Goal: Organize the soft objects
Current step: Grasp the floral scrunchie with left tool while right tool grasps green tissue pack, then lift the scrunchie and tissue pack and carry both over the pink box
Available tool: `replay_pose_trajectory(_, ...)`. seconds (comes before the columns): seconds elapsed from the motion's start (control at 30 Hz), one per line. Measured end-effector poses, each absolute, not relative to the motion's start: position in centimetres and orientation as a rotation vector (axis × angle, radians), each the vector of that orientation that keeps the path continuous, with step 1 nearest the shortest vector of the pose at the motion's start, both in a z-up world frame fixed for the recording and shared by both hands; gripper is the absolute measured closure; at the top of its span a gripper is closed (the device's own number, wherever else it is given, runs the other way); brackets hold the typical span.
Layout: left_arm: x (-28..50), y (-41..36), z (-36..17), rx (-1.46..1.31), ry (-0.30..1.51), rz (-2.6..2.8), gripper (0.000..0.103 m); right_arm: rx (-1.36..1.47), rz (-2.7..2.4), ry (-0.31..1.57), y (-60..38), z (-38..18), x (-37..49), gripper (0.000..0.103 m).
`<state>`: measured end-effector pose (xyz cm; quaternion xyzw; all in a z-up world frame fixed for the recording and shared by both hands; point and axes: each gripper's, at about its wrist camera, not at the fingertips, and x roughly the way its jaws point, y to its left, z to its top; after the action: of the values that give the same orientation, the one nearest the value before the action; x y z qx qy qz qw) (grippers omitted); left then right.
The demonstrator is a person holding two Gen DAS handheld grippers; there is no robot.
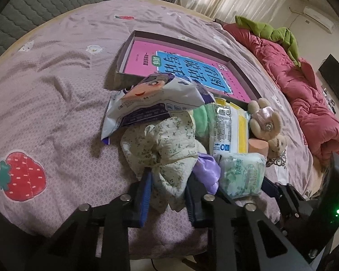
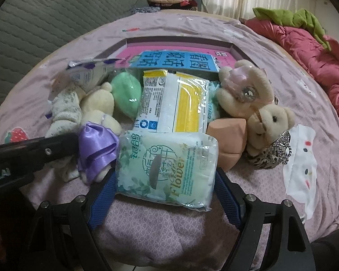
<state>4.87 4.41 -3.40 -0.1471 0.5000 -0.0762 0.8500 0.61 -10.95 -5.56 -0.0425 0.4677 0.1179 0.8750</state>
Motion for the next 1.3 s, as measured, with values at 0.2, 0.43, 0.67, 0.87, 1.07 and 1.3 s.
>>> replay_pose_trajectory(0.2, 4.5, 3.9, -3.2, -0.295, 1.048, -0.182, 0.085, -0.063, 0.276, 0.95, -11.4, -4.4, 0.2, 0.027)
replay_pose_trajectory(0.43, 3.5, 3.3, -2.2, -0.286, 1.018, -0.217, 0.086, -0.072, 0.294, 0.881, -11.7, -2.1, -1.2, 0.027)
replay_pose_trajectory(0.67, 2.3, 2.3, -0.1, -0.257, 0.936, -0.265, 0.087, -0.117, 0.269, 0.799, -12.1, -0.3, -1.9, 0.027)
replay_pose_trajectory(0.87, 1.9, 2.1, 0.7, -0.259, 0.903, -0.288, 0.087, -0.082, 0.213, 0.8, -13.8, 0.2, -1.0, 0.027)
replay_pose_trajectory(1.07, 1.5, 2.5, 2.0, -0.271, 0.858, -0.31, 0.087, -0.046, 0.178, 0.781, -15.4, 0.9, -0.5, 0.027)
replay_pose_trajectory(1.3, 0.8, 1.5, 3.3, -0.247, 0.802, -0.365, 0.087, -0.05, 0.14, 0.71, -16.9, 2.7, 0.1, 0.027)
